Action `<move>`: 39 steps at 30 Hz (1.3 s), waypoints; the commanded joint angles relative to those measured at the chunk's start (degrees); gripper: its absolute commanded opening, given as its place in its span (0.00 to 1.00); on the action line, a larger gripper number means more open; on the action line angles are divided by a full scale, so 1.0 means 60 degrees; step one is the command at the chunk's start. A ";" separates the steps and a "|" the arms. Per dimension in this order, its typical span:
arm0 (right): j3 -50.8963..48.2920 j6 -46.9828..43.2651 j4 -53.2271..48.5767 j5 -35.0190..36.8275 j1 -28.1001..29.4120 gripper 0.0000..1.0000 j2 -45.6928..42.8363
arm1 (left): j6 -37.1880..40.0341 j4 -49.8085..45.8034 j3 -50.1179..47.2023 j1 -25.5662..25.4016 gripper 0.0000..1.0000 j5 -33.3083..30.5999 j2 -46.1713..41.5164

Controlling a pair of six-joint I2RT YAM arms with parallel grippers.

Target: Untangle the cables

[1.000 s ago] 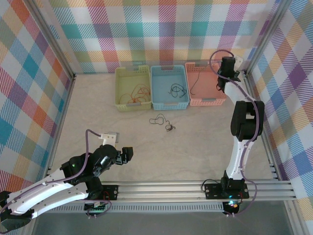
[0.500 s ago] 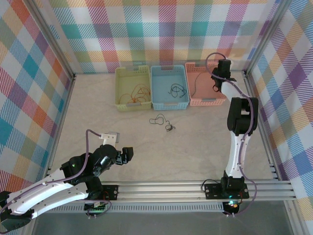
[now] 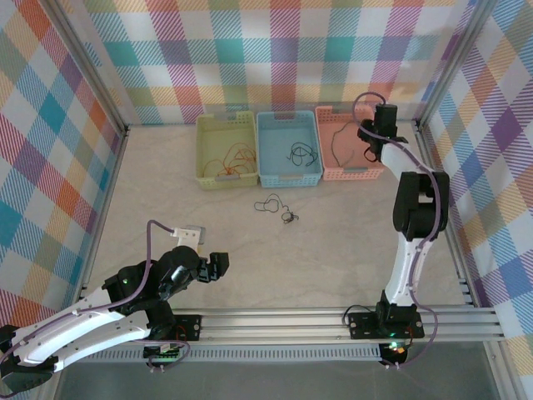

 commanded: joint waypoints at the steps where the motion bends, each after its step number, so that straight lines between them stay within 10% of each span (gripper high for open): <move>1: -0.0819 0.0455 0.0665 -0.0690 0.0012 0.40 -0.1198 | -0.0185 0.0506 0.0234 0.0100 0.84 0.0243 0.0152; 8: -0.4084 0.2056 0.1879 -0.1985 0.0374 0.39 -0.3648 | -0.0258 0.1154 0.0568 0.0099 0.84 0.0371 0.1161; 17: -0.7213 0.0964 0.2276 -0.2084 0.3048 0.41 -0.5897 | 0.0135 0.2164 0.1405 0.0899 0.83 0.1100 0.3299; 39: -0.7649 -0.3177 0.1843 -0.4259 0.5322 0.51 -0.3978 | 0.0896 0.3842 0.2381 0.2774 0.79 0.3654 0.6304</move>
